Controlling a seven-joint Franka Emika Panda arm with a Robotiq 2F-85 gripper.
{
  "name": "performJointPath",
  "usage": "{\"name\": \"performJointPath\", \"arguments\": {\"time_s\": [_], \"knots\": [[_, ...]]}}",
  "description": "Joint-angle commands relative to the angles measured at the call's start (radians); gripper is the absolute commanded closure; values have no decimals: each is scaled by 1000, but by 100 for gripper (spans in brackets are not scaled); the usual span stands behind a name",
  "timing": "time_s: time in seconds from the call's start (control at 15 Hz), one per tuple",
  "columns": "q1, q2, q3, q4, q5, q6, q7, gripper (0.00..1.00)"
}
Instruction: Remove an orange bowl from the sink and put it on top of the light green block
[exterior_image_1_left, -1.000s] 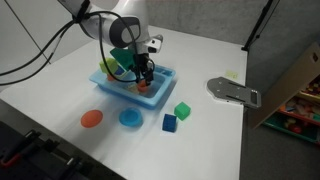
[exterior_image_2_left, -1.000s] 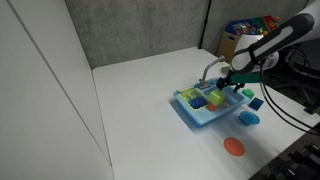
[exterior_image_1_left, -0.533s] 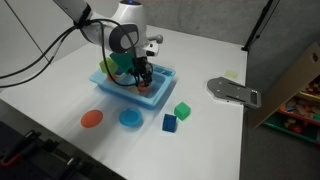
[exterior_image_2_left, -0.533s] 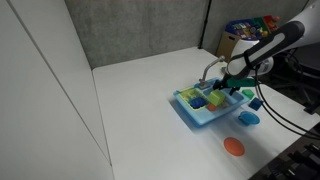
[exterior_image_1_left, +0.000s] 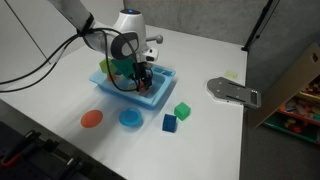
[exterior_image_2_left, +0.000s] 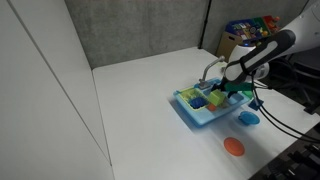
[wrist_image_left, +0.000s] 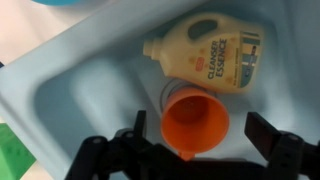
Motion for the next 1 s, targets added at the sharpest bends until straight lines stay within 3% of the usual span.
{"name": "performJointPath", "arguments": {"time_s": [0.0,0.07,0.13,0.47,0.67,0.93], "knots": [[18,32,-17,38,8,11,-8,0],[23,36,-21,40,5,15,-7,0],[28,36,-26,42,3,16,-4,17],[59,20,-52,34,-6,27,5,60],[78,-19,-67,7,-10,35,9,66],[112,-87,-87,-24,-18,49,18,66]]}}
